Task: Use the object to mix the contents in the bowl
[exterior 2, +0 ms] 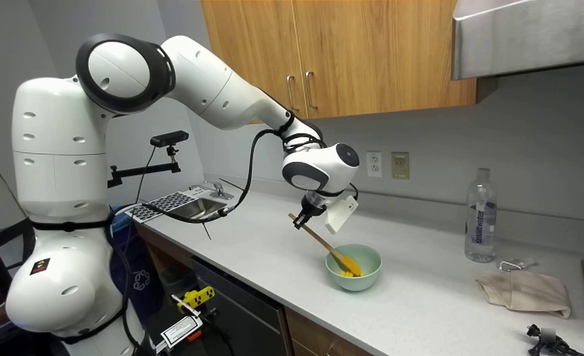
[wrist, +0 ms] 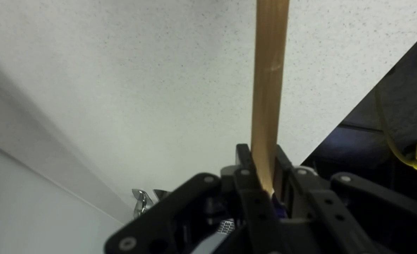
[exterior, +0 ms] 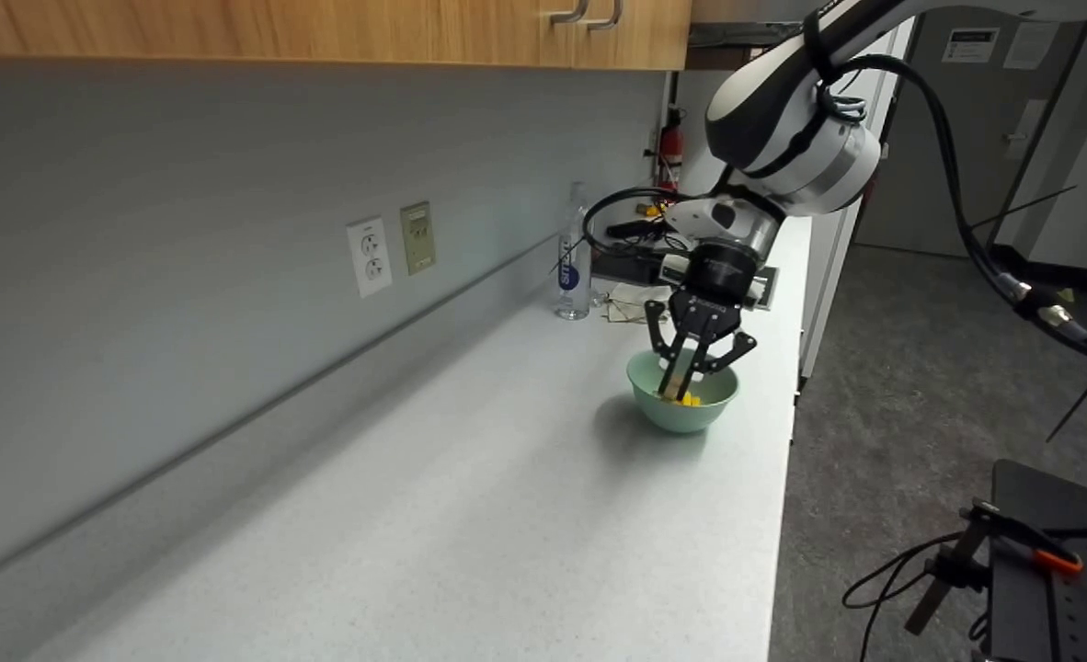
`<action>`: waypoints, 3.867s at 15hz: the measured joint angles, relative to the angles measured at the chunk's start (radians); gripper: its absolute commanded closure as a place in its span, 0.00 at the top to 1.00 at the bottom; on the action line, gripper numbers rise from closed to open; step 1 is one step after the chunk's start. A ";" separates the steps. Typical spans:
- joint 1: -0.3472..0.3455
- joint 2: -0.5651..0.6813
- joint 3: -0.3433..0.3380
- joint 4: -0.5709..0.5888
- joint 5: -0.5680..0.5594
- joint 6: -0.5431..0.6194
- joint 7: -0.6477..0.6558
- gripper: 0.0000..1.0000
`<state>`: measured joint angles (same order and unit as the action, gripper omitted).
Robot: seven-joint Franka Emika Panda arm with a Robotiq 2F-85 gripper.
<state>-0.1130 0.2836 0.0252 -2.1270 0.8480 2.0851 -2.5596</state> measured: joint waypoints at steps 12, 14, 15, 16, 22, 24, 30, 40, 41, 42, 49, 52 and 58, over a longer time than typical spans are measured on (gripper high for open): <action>-0.040 -0.005 -0.048 0.039 0.059 -0.317 -0.136 0.04; -0.043 -0.002 -0.061 0.040 0.059 -0.320 -0.136 0.04; -0.045 0.001 -0.067 0.040 0.059 -0.320 -0.136 0.04; -0.047 0.005 -0.072 0.040 0.059 -0.320 -0.136 0.04; -0.059 0.041 -0.098 0.041 0.057 -0.314 -0.136 0.04; -0.058 0.046 -0.100 0.041 0.047 -0.288 -0.132 0.04; -0.019 0.036 -0.086 0.038 -0.036 -0.133 -0.112 0.04; -0.023 0.054 -0.052 0.051 -0.010 -0.290 -0.137 0.04; -0.026 0.057 -0.053 0.054 -0.010 -0.300 -0.137 0.04; -0.026 0.058 -0.056 0.056 -0.010 -0.300 -0.135 0.04; -0.014 0.058 -0.061 0.055 -0.055 -0.110 -0.072 0.04; -0.003 0.056 -0.053 0.052 -0.069 -0.054 -0.062 0.04; 0.001 0.050 -0.022 0.052 -0.065 -0.073 -0.064 0.04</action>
<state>-0.1124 0.3336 0.0035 -2.0751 0.7827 2.0120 -2.6234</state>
